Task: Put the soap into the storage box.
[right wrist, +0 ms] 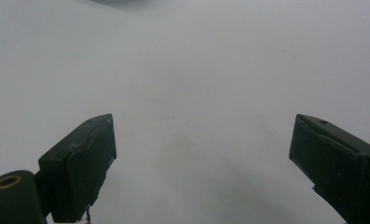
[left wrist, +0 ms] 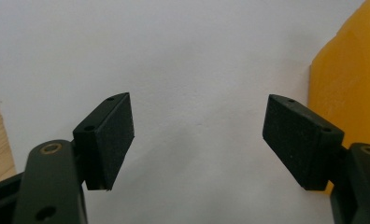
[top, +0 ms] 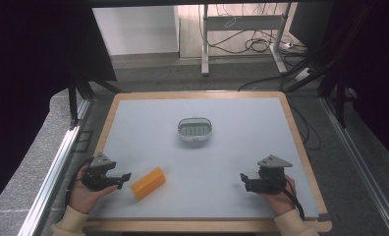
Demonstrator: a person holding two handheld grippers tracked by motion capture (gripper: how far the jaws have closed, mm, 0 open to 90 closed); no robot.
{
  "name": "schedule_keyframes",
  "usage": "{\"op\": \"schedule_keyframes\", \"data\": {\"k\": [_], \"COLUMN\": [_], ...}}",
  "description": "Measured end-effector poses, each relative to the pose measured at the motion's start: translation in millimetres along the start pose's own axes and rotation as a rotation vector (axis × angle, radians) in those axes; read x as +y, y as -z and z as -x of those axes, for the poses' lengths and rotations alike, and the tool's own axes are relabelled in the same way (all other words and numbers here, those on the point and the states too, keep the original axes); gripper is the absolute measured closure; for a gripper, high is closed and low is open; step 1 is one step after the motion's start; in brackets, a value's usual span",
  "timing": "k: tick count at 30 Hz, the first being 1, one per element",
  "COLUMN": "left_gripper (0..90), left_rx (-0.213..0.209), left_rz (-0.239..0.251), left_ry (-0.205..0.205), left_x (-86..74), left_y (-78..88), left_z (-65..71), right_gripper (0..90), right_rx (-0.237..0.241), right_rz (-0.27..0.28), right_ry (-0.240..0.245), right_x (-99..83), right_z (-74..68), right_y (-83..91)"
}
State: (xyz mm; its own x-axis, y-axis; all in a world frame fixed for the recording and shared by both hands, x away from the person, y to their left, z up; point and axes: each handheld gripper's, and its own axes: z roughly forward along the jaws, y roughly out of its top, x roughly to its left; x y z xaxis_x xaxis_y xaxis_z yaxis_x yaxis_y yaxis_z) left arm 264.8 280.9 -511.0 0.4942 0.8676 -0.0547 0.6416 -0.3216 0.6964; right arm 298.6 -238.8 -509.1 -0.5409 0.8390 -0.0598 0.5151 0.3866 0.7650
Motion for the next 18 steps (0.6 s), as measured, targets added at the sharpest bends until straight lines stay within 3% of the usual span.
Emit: {"op": "schedule_keyframes", "data": {"k": [7,11,18], "left_gripper": [24.8,24.9,24.9], "left_rx": [-0.012,-0.029,-0.055], "left_rz": [0.005,0.015,0.015], "left_ry": [-0.002,0.003,-0.004], "left_x": [2.8,4.5,7.7], "left_y": [7.2,12.1,16.4], "left_z": [-2.6,-3.3,0.9], "right_gripper": [10.0,10.1,10.7], "right_rx": [0.027,0.023,0.021], "right_rz": [-0.009,-0.001,0.006], "right_ry": [-0.035,-0.011,-0.019], "right_x": [-2.6,-0.3,-1.5], "right_z": [2.6,-4.2,-2.6], "right_y": [1.9,5.3,7.7]}}
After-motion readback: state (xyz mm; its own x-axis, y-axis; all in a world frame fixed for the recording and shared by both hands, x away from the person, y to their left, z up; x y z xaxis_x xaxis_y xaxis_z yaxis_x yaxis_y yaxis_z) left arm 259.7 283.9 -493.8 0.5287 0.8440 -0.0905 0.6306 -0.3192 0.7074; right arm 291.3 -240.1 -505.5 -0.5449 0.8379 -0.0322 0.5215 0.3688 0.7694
